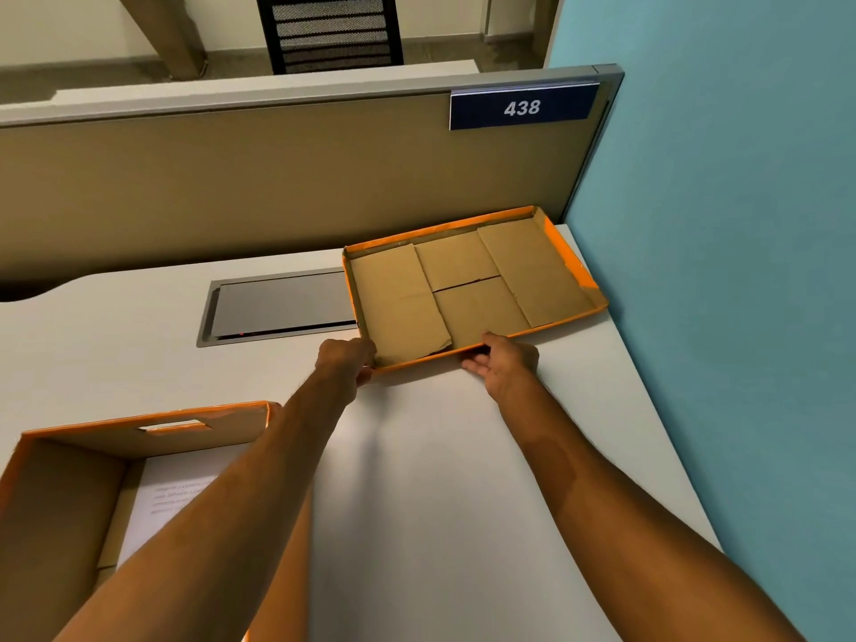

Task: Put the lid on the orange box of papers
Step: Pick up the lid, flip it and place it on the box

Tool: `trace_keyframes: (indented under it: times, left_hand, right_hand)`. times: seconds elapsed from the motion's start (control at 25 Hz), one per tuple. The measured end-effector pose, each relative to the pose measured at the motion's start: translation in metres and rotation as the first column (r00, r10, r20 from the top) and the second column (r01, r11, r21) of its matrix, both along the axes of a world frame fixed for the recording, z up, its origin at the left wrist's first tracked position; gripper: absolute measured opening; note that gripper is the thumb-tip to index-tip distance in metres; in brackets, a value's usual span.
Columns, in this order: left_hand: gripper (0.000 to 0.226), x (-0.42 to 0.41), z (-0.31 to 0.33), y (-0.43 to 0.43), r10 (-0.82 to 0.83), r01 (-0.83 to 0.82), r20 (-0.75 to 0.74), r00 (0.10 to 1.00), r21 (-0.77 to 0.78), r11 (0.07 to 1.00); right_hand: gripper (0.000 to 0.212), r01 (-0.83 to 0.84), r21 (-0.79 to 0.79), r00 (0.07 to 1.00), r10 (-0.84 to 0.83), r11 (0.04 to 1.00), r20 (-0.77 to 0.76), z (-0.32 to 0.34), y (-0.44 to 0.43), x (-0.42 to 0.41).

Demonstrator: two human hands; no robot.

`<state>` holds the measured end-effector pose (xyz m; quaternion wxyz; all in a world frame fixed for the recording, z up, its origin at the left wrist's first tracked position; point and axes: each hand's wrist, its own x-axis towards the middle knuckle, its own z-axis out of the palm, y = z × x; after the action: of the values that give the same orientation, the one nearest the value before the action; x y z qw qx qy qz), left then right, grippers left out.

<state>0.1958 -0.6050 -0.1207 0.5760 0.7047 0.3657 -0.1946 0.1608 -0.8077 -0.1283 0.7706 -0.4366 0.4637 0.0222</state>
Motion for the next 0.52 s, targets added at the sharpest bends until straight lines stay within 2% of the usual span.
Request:
trace_keyframes:
  times: [0.2, 0.52]
  left_hand:
    - [0.010, -0.007, 0.017, -0.003, -0.088, 0.089, 0.016, 0.996, -0.062, 0.994]
    - [0.007, -0.033, 0.059, 0.008, -0.119, 0.169, 0.162, 0.980, -0.342, 0.925]
  right_hand:
    - [0.041, 0.097, 0.065, 0.993, -0.101, 0.993, 0.062, 0.004, 0.002, -0.002]
    - [0.037, 0.138, 0.147, 0.972, -0.162, 0.979, 0.169, 0.035, 0.001, -0.033]
